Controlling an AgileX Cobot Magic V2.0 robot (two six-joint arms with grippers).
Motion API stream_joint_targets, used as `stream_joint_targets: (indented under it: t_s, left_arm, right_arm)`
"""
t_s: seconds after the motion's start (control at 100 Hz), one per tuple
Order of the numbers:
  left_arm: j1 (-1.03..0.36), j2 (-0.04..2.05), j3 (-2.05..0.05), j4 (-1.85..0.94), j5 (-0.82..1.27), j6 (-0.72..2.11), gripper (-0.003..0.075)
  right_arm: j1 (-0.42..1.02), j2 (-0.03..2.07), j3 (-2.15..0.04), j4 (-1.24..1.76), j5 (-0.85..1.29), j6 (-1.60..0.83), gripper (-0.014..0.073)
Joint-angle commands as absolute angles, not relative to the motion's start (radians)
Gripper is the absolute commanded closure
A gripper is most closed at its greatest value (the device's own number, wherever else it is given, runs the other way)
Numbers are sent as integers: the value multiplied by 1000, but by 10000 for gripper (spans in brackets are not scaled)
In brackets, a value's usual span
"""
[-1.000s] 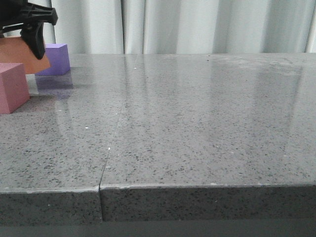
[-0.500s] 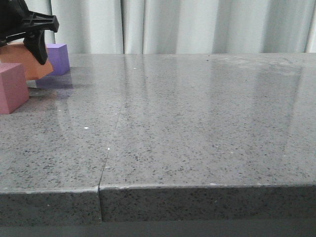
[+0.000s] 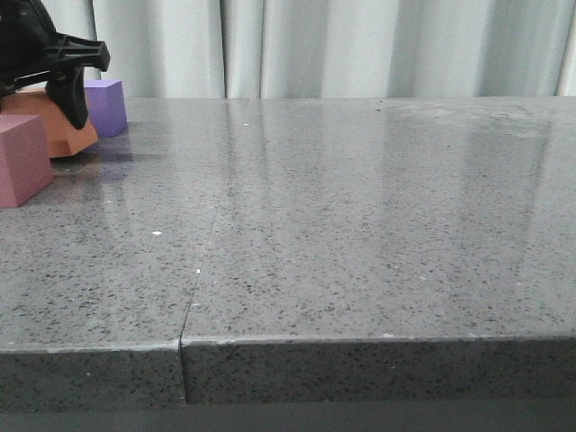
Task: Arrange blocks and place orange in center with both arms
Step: 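Place the orange cube between the purple and pink cubes, open left gripper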
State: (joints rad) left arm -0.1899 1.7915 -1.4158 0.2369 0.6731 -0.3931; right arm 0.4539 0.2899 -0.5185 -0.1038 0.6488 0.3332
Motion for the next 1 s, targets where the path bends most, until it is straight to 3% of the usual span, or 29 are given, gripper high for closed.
stream_joint_targets:
  t_s: [0.0, 0.15, 0.34, 0.41, 0.99]
  left_arm:
    - [-186, 1754, -1442, 243, 646, -404, 420]
    - [-186, 1756, -1442, 243, 639, -404, 393]
    - [-186, 1756, -1442, 243, 638, -402, 182]
    - [-186, 1754, -1442, 243, 638, -402, 139]
    - [-186, 1646, -1444, 243, 611, -400, 136]
  right_arm:
    - [456, 299, -540, -116, 578, 324, 662]
    - [456, 299, -540, -116, 578, 324, 662]
    - [456, 299, -540, -116, 578, 324, 662]
    - [456, 299, -540, -116, 578, 324, 662]
    - [456, 299, -540, -116, 578, 324, 662]
